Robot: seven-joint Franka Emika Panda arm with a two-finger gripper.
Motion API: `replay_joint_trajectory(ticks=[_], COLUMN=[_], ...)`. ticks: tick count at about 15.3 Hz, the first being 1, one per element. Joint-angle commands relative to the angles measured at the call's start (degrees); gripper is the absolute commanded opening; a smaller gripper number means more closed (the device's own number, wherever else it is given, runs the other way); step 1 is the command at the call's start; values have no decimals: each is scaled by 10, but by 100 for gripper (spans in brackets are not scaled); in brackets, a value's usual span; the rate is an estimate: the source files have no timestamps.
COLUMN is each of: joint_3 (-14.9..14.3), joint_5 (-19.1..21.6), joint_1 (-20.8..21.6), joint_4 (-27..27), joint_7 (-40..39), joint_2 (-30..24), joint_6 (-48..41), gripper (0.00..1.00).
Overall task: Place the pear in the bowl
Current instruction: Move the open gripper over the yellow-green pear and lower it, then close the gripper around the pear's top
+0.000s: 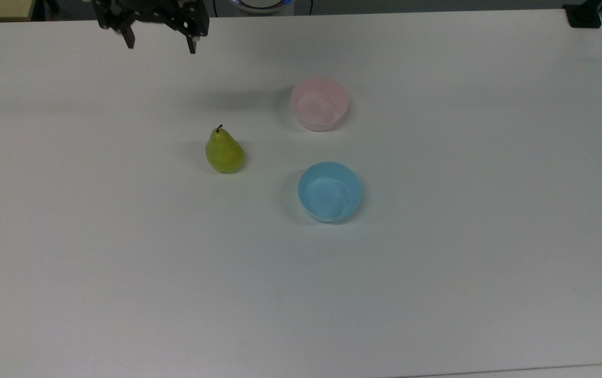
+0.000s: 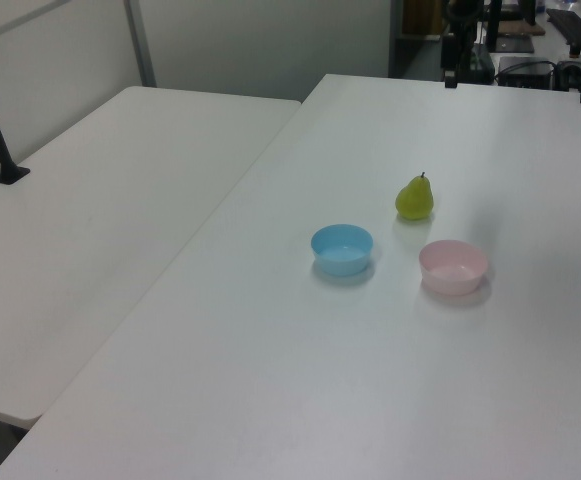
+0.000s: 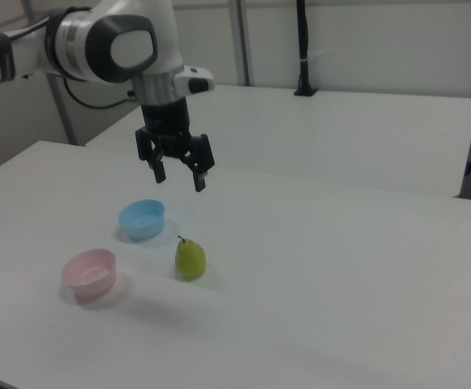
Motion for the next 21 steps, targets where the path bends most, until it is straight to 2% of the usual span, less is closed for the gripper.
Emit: replay_joint_trajectory(ticks=[1, 9, 18, 21], joint_3=[-7, -7, -8, -7], joint_5=[8, 2, -13, -21], joint_1=[33, 79, 88, 90], joint_4=[-3, -24, -24, -34], joint_7=[-22, -22, -21, -21], joint_2=[43, 133, 201, 209], joint_6=[2, 80, 145, 162], gripper=[100, 100, 100, 87])
